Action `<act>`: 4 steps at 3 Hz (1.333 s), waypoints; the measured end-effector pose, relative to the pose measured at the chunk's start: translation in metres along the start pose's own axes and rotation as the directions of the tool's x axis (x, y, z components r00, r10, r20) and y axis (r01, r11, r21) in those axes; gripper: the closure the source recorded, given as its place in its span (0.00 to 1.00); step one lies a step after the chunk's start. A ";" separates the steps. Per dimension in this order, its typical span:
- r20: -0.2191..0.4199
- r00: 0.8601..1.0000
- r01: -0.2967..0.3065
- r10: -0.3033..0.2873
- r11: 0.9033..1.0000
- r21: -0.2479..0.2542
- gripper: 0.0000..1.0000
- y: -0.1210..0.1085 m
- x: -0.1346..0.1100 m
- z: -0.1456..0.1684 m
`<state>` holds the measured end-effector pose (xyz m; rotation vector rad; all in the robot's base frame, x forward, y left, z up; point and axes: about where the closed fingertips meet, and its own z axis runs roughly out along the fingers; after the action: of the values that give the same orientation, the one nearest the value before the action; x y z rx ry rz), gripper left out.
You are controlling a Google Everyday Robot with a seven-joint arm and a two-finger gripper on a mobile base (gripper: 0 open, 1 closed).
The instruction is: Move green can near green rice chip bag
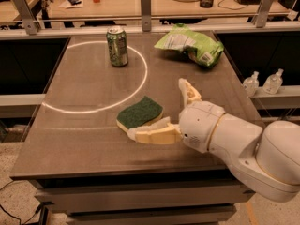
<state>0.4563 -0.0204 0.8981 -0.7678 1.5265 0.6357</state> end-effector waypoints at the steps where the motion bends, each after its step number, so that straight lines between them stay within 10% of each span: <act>1: -0.075 0.997 0.023 -0.023 1.000 -0.008 0.00 0.003 0.005 0.033; 3: -0.083 0.997 -0.006 0.002 0.998 -0.058 0.00 0.019 0.004 0.054; 4: -0.132 0.991 0.035 -0.034 0.999 0.004 0.00 0.014 0.000 0.067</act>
Offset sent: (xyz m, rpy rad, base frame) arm 0.0144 0.0219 -0.0061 -0.0648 0.0122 0.0050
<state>0.4873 0.0402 0.8907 -0.8429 1.6313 0.5635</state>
